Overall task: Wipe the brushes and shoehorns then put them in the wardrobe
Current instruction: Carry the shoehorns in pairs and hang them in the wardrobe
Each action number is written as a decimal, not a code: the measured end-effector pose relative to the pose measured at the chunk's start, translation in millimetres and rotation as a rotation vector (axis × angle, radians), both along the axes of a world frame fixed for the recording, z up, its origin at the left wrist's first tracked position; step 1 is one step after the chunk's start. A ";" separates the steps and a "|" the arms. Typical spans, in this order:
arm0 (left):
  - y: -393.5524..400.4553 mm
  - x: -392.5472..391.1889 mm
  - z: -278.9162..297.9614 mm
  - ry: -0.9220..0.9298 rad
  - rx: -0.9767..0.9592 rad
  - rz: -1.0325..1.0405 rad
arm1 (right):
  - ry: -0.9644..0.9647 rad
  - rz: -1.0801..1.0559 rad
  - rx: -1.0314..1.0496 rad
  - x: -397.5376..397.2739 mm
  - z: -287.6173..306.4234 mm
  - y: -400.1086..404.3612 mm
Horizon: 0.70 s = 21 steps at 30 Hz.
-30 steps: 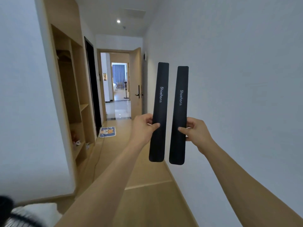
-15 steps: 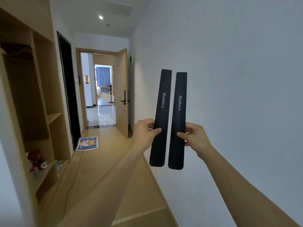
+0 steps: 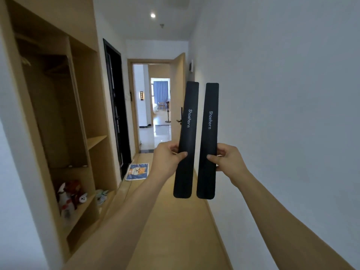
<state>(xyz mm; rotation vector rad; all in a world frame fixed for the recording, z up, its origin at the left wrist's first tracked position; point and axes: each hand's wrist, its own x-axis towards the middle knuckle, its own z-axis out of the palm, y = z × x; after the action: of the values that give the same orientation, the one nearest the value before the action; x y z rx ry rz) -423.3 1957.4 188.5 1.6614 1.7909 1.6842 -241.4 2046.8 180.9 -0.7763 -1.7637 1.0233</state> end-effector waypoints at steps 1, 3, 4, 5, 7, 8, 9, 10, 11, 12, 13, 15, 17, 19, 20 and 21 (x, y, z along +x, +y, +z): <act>16.5 -9.2 2.3 -0.007 0.002 0.033 | 0.004 0.033 0.001 -11.7 2.5 21.4; 48.0 -26.8 9.9 -0.012 -0.004 0.095 | 0.006 0.090 -0.005 -34.5 9.2 62.8; 64.1 -35.5 14.5 -0.008 -0.007 0.122 | 0.004 0.115 -0.008 -45.6 13.2 83.3; 80.0 -44.3 18.9 -0.008 -0.008 0.144 | 0.003 0.142 -0.011 -56.3 16.8 103.2; 110.2 -62.1 25.5 -0.027 0.003 0.185 | 0.004 0.198 -0.011 -77.5 22.1 139.8; 123.9 -70.9 27.3 -0.036 0.012 0.208 | 0.005 0.223 -0.007 -88.2 23.9 156.4; 137.3 -80.0 27.8 -0.040 0.019 0.231 | 0.003 0.245 -0.008 -99.4 24.8 172.8; 149.2 -88.7 27.1 -0.042 0.019 0.252 | -0.003 0.262 -0.016 -110.4 24.2 187.7; 160.3 -97.6 25.0 -0.046 0.015 0.268 | -0.011 0.279 -0.024 -121.3 22.3 201.3; 171.4 -106.9 22.2 -0.054 0.011 0.277 | -0.017 0.297 -0.029 -132.2 19.7 214.4; 182.6 -116.7 19.1 -0.062 0.009 0.281 | -0.023 0.312 -0.029 -143.0 17.1 227.6; 207.1 -138.1 14.0 -0.077 0.007 0.288 | -0.029 0.330 -0.029 -164.9 12.8 254.2; 234.4 -160.1 9.3 -0.085 0.002 0.294 | -0.035 0.341 -0.031 -187.2 8.9 281.2; 265.9 -183.5 4.4 -0.101 0.001 0.300 | -0.040 0.344 -0.034 -210.8 5.3 310.9; 282.8 -196.1 2.6 -0.108 0.006 0.301 | -0.041 0.343 -0.033 -223.3 4.2 326.7; 300.2 -209.2 1.4 -0.111 0.013 0.298 | -0.041 0.343 -0.031 -236.4 3.5 342.6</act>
<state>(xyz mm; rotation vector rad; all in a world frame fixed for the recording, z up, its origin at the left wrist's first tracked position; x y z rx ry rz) -632.5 2257.6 189.9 1.3265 2.0570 1.8668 -477.8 2389.4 184.5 -0.5251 -1.9632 1.2683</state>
